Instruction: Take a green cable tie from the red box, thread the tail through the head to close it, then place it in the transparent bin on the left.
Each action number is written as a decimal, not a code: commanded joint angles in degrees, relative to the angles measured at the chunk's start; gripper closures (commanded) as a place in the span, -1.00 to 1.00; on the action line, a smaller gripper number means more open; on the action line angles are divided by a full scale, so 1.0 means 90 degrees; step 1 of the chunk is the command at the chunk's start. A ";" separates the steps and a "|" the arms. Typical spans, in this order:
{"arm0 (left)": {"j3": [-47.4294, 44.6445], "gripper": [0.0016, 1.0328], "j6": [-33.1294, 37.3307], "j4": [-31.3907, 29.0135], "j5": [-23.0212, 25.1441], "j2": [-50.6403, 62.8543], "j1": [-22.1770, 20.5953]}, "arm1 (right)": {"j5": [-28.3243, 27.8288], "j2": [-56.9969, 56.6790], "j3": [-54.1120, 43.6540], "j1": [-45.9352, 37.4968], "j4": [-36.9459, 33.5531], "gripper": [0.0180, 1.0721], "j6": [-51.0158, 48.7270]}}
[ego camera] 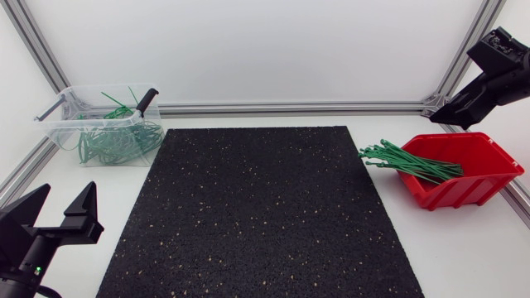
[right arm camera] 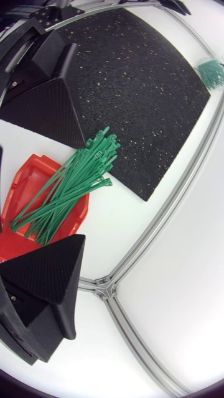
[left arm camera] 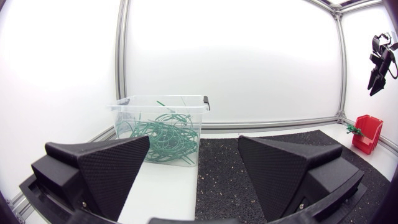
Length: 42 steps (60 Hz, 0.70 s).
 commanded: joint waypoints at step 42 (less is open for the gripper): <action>-0.0251 -0.92 -0.0062 -0.0101 -0.0006 -0.0036 -0.0018 | 0.0445 0.1009 -0.1126 0.0551 0.0271 -0.72 -0.3550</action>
